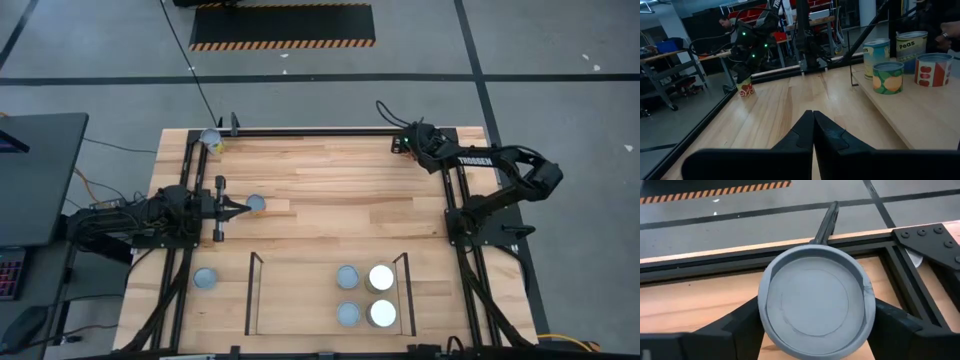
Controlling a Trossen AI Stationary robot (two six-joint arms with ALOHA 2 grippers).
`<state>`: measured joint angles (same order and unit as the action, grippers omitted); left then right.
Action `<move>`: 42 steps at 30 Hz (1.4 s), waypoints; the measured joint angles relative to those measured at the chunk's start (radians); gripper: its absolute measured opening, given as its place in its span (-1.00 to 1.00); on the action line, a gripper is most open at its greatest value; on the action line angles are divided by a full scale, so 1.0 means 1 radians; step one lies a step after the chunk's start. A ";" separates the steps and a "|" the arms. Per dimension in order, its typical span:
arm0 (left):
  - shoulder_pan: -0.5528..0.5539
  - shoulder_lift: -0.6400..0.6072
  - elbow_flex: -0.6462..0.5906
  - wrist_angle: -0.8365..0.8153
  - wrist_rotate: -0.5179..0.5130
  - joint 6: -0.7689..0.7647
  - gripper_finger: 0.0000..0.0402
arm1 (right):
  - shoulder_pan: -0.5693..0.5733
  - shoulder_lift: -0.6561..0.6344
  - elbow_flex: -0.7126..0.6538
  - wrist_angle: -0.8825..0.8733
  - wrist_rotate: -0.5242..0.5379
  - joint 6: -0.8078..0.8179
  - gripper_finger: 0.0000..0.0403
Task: Pick and place cans onto a shelf
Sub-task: Put the canned spaghetti sauce on the shelf
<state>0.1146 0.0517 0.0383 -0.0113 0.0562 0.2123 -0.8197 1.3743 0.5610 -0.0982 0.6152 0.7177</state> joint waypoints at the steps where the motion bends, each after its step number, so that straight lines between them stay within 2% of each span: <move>1: 0.000 0.000 0.000 0.000 0.000 0.000 -0.94 | 0.003 -0.001 0.001 -0.001 -0.002 -0.012 0.42; 4: 0.000 0.000 0.000 0.000 0.000 0.000 -0.94 | 0.030 -0.022 0.013 -0.013 0.005 -0.073 0.42; 8: 0.000 0.000 0.000 0.000 0.000 0.000 -0.94 | 0.113 -0.087 0.060 -0.016 0.029 -0.231 0.42; 13: 0.000 0.000 0.000 0.000 0.000 0.000 -0.94 | 0.278 -0.164 0.165 -0.074 0.035 -0.346 0.42; 17: 0.000 0.000 0.000 0.000 0.000 0.000 -0.94 | 0.429 -0.168 0.298 -0.165 0.059 -0.387 0.42; 24: 0.000 0.000 0.000 0.000 0.000 0.000 -0.94 | 0.701 -0.087 0.513 -0.202 0.066 -0.439 0.42; 29: 0.000 0.000 0.000 0.000 0.000 0.000 -0.94 | 0.855 0.013 0.643 -0.205 0.066 -0.486 0.42; 35: 0.000 0.000 0.000 0.000 0.000 0.000 -0.94 | 0.982 0.153 0.788 -0.204 0.053 -0.552 0.42; 42: 0.000 0.000 0.000 0.000 0.000 0.000 -0.94 | 1.071 0.285 0.890 -0.150 -0.073 -0.572 0.43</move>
<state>0.1146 0.0519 0.0382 -0.0111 0.0560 0.2123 0.2509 1.6595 1.4514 -0.2479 0.5423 0.1456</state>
